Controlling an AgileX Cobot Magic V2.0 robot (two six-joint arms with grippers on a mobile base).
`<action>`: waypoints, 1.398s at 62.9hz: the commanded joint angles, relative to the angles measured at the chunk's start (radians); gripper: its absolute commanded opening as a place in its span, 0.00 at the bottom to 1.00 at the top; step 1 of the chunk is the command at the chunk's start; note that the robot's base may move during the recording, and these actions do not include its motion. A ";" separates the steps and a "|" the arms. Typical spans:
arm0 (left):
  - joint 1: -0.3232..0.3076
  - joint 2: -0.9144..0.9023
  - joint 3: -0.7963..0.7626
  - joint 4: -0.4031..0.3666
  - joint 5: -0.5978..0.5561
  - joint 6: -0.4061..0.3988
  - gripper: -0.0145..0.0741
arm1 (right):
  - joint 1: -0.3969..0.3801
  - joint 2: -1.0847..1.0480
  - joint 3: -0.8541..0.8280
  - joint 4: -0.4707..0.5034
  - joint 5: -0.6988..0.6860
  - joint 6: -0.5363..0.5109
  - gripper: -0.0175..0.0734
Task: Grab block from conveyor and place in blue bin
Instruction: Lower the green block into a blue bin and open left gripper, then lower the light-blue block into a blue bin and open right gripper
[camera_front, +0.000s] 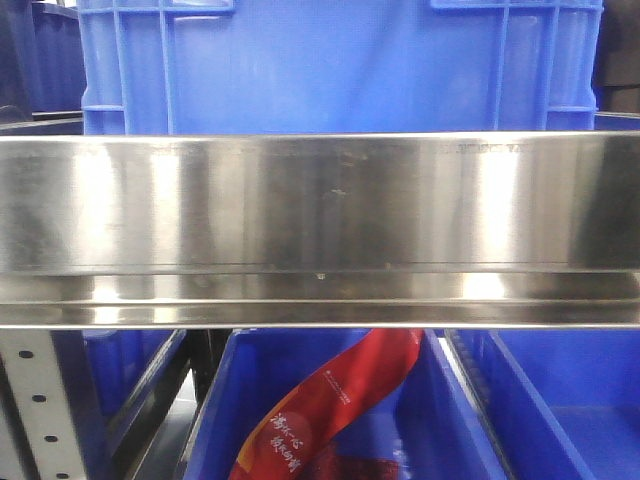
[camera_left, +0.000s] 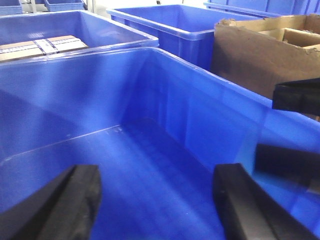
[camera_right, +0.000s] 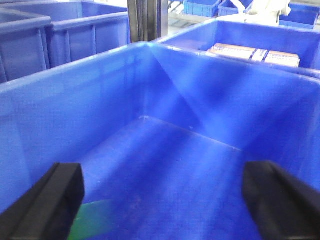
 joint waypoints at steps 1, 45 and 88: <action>-0.007 -0.002 -0.014 -0.009 -0.022 0.001 0.60 | 0.001 0.000 -0.009 -0.003 -0.025 -0.006 0.80; 0.027 -0.132 -0.005 -0.007 0.024 0.001 0.04 | -0.022 -0.106 0.000 -0.003 -0.013 -0.006 0.01; 0.197 -0.856 0.746 -0.011 -0.104 0.001 0.04 | -0.070 -0.633 0.567 -0.003 -0.138 -0.006 0.01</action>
